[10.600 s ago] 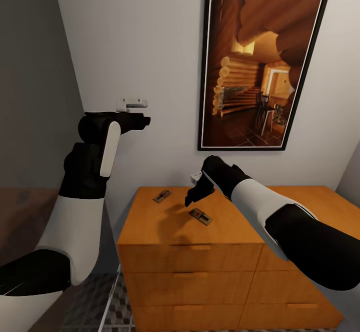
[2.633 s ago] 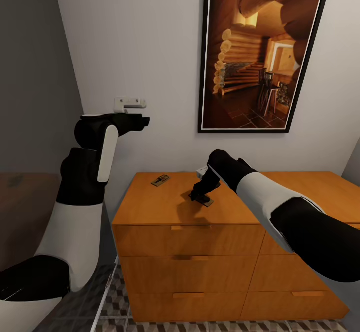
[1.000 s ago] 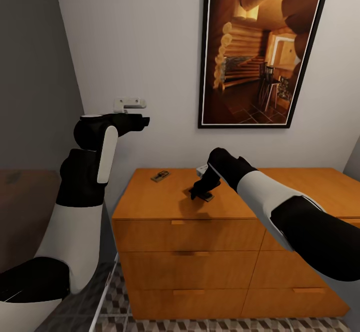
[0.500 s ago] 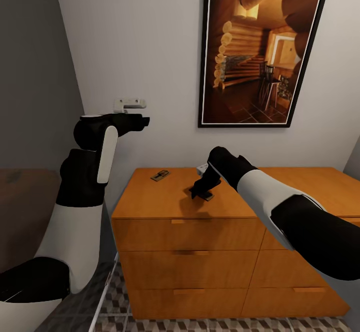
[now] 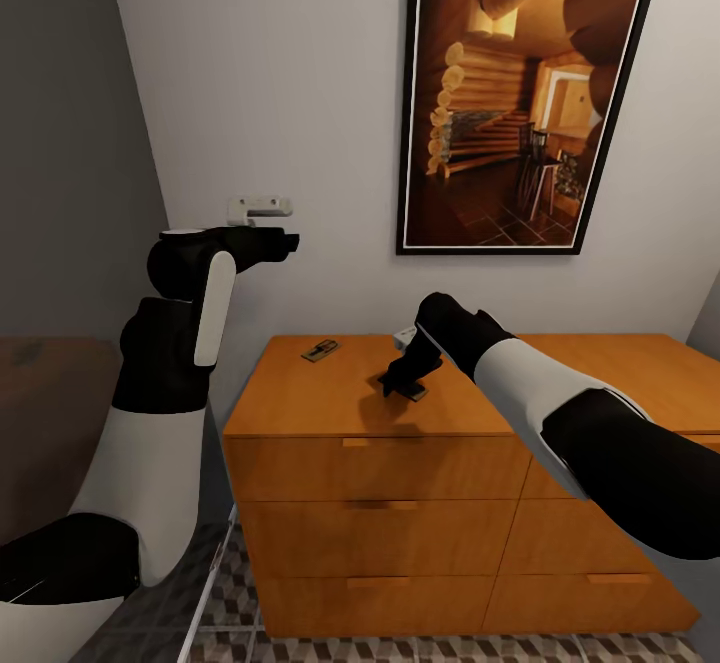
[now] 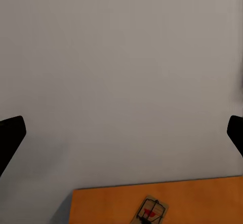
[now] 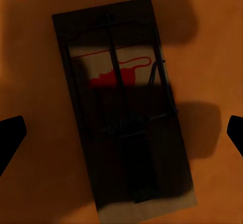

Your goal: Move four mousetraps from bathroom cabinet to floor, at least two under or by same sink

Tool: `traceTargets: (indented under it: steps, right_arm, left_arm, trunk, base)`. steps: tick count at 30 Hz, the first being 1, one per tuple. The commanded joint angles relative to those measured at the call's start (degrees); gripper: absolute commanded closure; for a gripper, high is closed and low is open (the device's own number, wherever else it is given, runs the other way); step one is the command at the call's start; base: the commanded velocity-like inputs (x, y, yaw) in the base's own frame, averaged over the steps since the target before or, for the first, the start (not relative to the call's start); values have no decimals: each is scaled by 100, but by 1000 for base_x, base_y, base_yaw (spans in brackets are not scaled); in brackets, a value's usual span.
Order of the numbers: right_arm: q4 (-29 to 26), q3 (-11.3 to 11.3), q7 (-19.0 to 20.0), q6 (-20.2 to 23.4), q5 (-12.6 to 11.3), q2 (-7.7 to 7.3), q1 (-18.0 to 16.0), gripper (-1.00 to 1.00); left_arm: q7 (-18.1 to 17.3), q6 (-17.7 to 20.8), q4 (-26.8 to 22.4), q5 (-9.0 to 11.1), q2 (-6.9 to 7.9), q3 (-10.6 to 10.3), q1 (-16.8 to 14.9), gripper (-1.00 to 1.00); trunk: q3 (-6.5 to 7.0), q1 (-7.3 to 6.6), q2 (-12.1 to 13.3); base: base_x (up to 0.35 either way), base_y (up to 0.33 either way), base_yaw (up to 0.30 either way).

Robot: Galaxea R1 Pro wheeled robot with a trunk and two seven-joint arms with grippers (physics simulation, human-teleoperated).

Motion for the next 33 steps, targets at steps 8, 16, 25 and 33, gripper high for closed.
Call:
traceTargets:
  steps: [8, 16, 25, 33]
  right_arm:
    - [0, -7, 54, 31, -40, -6, 94, -100]
    - [1, -7, 54, 31, -40, -8, 94, -100]
    - [15, -7, 51, 31, -40, -9, 94, 100]
    - [29, -7, 47, 31, -40, -9, 94, 100]
  left_arm:
    - [57, 21, -3, 59, -1, -3, -6, -100]
    - [57, 21, -3, 59, -1, -3, -6, -100]
    - [57, 21, -3, 59, -1, -5, -6, -100]
    - [57, 21, -3, 59, -1, -10, -6, -100]
  trunk:
    - [-8, 0, -2]
    - [-8, 0, -2]
    - [-8, 0, -2]
    - [-8, 0, -2]
  base:
    - [0, 0, 0]
    - [0, 0, 0]
    - [0, 0, 0]
    - [0, 0, 0]
